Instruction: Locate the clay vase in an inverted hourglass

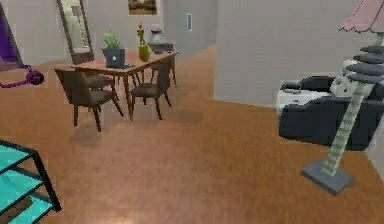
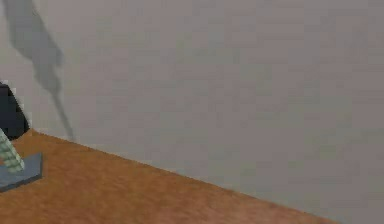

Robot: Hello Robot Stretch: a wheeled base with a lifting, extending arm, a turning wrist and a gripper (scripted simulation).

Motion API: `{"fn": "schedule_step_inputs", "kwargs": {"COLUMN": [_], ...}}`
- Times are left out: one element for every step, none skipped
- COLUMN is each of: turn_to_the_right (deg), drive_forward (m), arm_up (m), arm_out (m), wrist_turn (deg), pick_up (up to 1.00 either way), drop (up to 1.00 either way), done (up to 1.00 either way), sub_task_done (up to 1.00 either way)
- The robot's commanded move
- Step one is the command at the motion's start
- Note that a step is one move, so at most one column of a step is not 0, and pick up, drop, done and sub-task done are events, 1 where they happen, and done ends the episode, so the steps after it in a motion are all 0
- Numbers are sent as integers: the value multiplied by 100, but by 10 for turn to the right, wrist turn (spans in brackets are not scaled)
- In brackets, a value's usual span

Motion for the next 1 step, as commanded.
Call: {"fn": "schedule_step_inputs", "kwargs": {"turn_to_the_right": [0], "drive_forward": [100], "arm_up": [0], "arm_out": [0], "wrist_turn": [0], "pick_up": [0], "drop": [0], "done": [0], "sub_task_done": [0]}}
